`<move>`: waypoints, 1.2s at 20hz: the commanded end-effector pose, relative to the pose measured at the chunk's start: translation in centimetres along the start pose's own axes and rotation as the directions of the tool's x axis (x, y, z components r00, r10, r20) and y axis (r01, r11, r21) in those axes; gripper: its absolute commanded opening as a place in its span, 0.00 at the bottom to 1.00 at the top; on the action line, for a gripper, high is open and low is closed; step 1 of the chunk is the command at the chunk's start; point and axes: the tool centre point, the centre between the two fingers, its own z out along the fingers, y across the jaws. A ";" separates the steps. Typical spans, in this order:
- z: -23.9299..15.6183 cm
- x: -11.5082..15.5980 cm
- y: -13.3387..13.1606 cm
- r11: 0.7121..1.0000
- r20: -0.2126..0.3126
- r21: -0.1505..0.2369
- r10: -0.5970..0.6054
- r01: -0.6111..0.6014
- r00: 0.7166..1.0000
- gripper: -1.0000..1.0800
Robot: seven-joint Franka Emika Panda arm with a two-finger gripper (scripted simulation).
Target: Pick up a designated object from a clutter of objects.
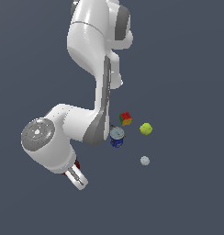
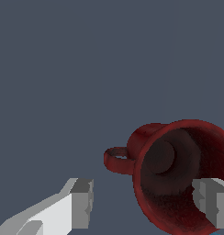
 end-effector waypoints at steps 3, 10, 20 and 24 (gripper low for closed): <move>0.4 0.0 0.0 1.000 -0.001 0.000 0.000 0.000 1.000 0.81; 3.0 0.0 0.0 1.000 -0.002 0.001 0.003 -0.003 1.000 0.81; 3.0 0.0 0.0 1.000 -0.002 0.001 0.003 -0.003 1.000 0.00; 2.8 0.0 -0.2 1.000 -0.004 0.004 0.001 -0.001 1.000 0.00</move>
